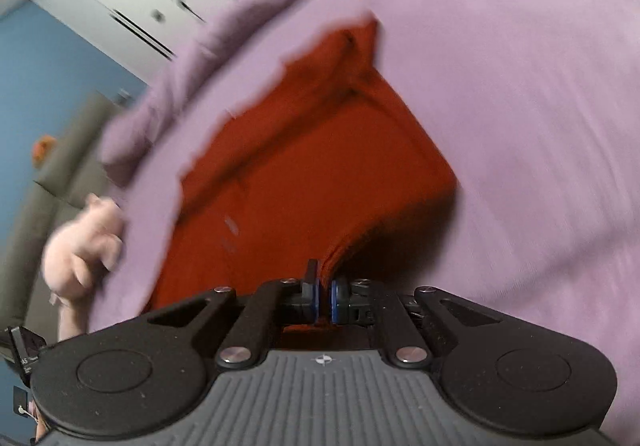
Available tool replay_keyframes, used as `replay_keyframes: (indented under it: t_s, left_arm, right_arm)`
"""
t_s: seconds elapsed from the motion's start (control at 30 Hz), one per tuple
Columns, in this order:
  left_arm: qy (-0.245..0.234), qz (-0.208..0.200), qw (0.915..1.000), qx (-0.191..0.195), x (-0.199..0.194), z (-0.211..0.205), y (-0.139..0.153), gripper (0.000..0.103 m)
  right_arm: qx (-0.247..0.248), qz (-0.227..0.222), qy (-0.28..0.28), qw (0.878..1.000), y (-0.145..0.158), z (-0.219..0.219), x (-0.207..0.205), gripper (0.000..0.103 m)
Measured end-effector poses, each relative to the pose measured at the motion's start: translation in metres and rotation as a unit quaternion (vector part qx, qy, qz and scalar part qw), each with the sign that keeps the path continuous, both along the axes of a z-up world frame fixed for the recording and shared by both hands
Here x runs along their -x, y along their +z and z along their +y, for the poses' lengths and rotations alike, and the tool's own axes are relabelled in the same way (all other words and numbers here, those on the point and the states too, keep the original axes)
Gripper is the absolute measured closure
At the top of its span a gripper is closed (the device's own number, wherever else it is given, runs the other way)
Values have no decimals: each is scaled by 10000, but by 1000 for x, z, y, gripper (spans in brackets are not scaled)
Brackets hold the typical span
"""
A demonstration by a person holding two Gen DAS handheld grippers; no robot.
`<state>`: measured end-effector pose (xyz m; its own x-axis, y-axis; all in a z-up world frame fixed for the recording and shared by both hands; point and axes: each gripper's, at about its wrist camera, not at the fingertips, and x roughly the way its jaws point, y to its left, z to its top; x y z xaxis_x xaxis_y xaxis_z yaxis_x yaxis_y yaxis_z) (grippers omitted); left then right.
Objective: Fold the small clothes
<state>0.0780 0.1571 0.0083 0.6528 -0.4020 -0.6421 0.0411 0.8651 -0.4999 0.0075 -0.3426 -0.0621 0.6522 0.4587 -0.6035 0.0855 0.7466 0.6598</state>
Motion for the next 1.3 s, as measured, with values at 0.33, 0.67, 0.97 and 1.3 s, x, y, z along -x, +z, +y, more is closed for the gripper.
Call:
replay_keyframes:
  t_s: [0.33,0.67,0.97,1.3]
  left_arm:
    - [416,-230,9900,-1331,-89,-36,-14,94]
    - [161,-507,9804,-1899,-87,-23,-33,50]
    - [-370,-248,9773,-2072,-117,-34,-50,45]
    - [-735,-126,9733,-2172,-127,-47,-65,65]
  right_arm:
    - [1061,-501,-267,9927,20,26,-104,99]
    - [2253,-725,-302,9711,5,20,-115,70]
    - [2801,-544,266,9581,-13,31,-135,67]
    - [3550,-599,746,9300,-18,49,-143,87]
